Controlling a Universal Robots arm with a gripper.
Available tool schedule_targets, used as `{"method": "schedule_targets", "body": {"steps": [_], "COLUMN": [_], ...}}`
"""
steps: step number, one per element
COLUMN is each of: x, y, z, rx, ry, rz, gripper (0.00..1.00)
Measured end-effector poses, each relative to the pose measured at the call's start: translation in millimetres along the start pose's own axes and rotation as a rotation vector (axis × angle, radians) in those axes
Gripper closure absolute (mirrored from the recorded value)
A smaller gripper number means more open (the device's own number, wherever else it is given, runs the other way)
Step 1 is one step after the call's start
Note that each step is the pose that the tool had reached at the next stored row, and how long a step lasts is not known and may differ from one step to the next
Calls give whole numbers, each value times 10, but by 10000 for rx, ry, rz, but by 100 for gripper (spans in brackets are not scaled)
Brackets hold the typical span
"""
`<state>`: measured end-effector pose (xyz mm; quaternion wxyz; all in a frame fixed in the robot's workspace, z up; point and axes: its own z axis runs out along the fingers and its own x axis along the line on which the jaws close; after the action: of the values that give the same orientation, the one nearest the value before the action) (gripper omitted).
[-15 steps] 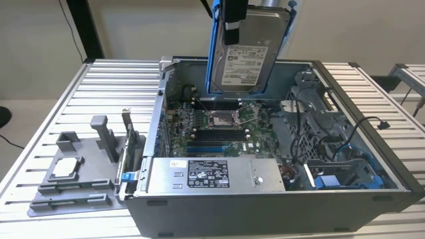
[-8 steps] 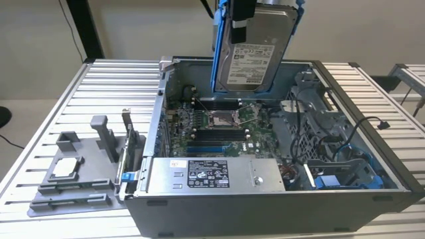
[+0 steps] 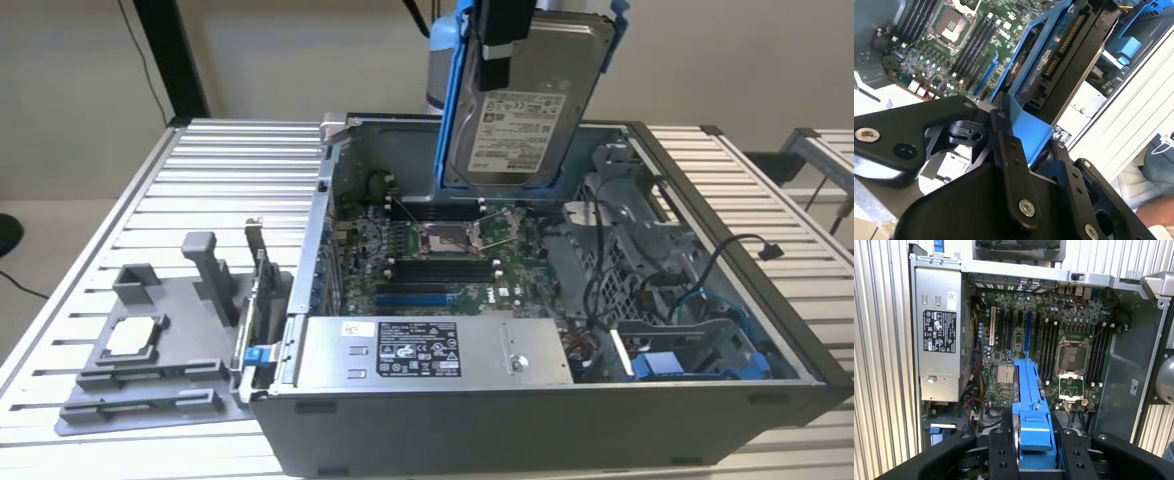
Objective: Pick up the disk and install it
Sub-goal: 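Pick up the disk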
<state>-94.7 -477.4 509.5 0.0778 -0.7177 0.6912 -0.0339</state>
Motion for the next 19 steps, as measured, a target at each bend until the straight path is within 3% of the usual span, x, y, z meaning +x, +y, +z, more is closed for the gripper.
{"method": "schedule_targets", "body": {"steps": [3,10,19], "x": [35,148,307], "y": [-17,-131,-362], "z": [1,12,39], "rx": [-6,-11,-15], "ry": [8,7,6], "rz": [48,48,48], "gripper": [100,100,100]}}
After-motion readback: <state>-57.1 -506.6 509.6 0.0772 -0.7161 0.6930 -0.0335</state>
